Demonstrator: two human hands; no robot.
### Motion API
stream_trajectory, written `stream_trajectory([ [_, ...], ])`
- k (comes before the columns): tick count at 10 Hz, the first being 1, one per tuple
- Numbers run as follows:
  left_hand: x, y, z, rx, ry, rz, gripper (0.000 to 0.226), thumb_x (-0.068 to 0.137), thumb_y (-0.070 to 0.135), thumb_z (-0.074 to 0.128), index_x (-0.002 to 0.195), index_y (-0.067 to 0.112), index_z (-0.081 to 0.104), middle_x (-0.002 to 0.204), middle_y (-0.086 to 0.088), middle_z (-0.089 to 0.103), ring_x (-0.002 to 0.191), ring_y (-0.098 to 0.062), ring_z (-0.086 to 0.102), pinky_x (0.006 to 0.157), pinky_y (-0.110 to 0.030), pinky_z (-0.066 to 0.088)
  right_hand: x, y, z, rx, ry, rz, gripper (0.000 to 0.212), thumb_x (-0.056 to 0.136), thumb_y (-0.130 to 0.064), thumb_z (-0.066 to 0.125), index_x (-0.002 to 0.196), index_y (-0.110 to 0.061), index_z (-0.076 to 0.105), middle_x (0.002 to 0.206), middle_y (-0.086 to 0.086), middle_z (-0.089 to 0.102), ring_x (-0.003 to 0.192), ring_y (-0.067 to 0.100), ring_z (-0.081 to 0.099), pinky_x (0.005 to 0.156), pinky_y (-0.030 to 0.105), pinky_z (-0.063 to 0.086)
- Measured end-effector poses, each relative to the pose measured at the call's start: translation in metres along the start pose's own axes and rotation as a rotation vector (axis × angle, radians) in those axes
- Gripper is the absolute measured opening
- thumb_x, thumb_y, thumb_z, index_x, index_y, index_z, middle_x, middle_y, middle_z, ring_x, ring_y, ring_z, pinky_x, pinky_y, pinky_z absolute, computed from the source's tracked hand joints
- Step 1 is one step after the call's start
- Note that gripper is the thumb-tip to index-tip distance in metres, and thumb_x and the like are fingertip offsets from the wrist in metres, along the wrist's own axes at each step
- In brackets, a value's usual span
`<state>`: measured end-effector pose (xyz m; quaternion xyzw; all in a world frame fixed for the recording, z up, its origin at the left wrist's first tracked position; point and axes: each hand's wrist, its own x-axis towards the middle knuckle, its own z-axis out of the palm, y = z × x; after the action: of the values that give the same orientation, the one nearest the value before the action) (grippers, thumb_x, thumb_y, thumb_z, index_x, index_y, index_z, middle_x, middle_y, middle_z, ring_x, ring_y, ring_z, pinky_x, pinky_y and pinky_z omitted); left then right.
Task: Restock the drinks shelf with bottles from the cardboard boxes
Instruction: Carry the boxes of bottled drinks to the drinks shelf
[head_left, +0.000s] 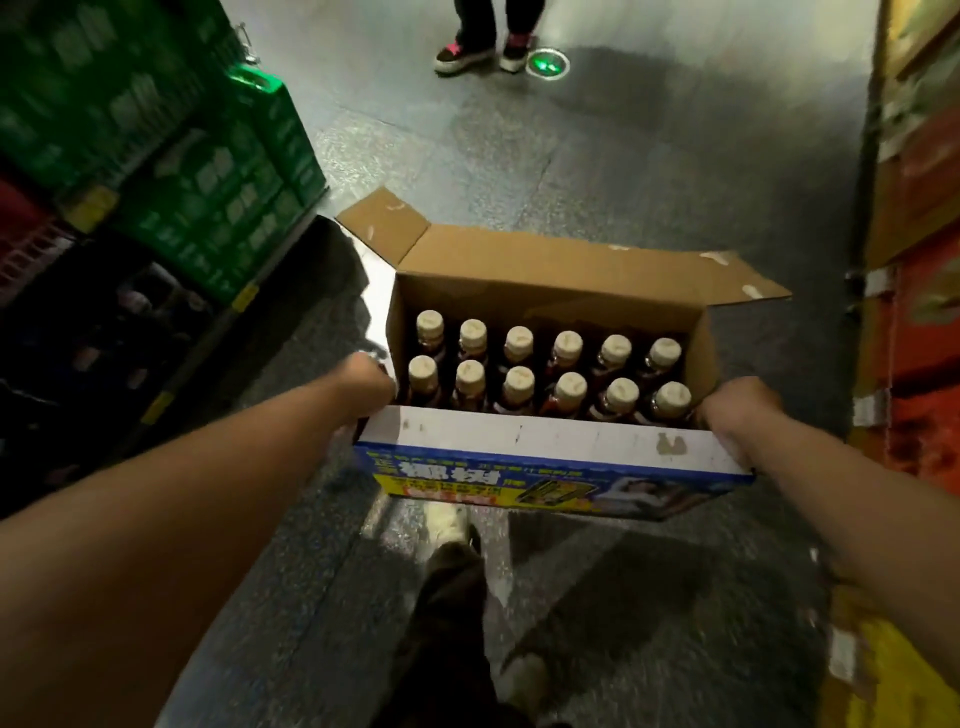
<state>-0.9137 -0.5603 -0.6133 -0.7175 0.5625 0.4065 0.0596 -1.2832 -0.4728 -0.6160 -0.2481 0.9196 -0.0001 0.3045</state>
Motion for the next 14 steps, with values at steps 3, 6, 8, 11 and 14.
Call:
stream_trajectory([
  [3, 0.165, 0.115, -0.103, 0.018, 0.041, -0.075, 0.018, 0.086, 0.002, 0.049, 0.092, -0.004, 0.065, 0.087, -0.019, 0.062, 0.077, -0.030, 0.060, 0.062, -0.035, 0.046, 0.154, -0.193, -0.051, 0.023, 0.033, -0.057, 0.018, 0.090, -0.001, 0.044, 0.080, 0.000, 0.059, 0.107, 0.025, 0.062, 0.084, 0.034, 0.058, 0.066, 0.039, 0.045],
  [6, 0.315, 0.227, -0.192, -0.102, 0.063, -0.168, 0.017, 0.085, 0.000, 0.050, 0.079, -0.003, 0.065, 0.082, -0.019, 0.065, 0.077, -0.032, 0.060, 0.058, -0.030, 0.045, 0.297, -0.397, -0.125, -0.044, -0.002, -0.197, 0.016, 0.088, -0.002, 0.054, 0.097, 0.005, 0.064, 0.104, 0.025, 0.061, 0.078, 0.031, 0.052, 0.061, 0.034, 0.042],
  [8, 0.408, 0.285, -0.245, -0.264, 0.107, -0.198, 0.024, 0.086, -0.001, 0.050, 0.101, -0.011, 0.065, 0.107, -0.028, 0.065, 0.088, -0.033, 0.063, 0.070, -0.034, 0.049, 0.370, -0.547, -0.179, -0.155, -0.066, -0.361, 0.032, 0.091, 0.000, 0.049, 0.120, 0.013, 0.055, 0.124, 0.031, 0.054, 0.111, 0.039, 0.055, 0.064, 0.029, 0.037],
  [11, 0.557, 0.332, -0.361, -0.343, 0.164, -0.269, 0.020, 0.086, -0.003, 0.043, 0.071, 0.001, 0.056, 0.081, -0.018, 0.058, 0.076, -0.028, 0.054, 0.060, -0.029, 0.040, 0.432, -0.772, -0.194, -0.421, 0.057, -0.431, 0.025, 0.080, -0.018, 0.065, 0.104, -0.014, 0.068, 0.111, 0.006, 0.064, 0.102, 0.025, 0.062, 0.077, 0.027, 0.050],
  [14, 0.685, 0.346, -0.487, -0.339, 0.153, -0.452, 0.020, 0.080, -0.006, 0.043, 0.063, -0.002, 0.053, 0.067, -0.017, 0.054, 0.071, -0.031, 0.054, 0.055, -0.030, 0.042, 0.512, -1.010, -0.172, -0.355, -0.072, -0.579, 0.018, 0.088, -0.003, 0.052, 0.070, -0.002, 0.052, 0.099, 0.022, 0.062, 0.096, 0.038, 0.059, 0.073, 0.038, 0.046],
])
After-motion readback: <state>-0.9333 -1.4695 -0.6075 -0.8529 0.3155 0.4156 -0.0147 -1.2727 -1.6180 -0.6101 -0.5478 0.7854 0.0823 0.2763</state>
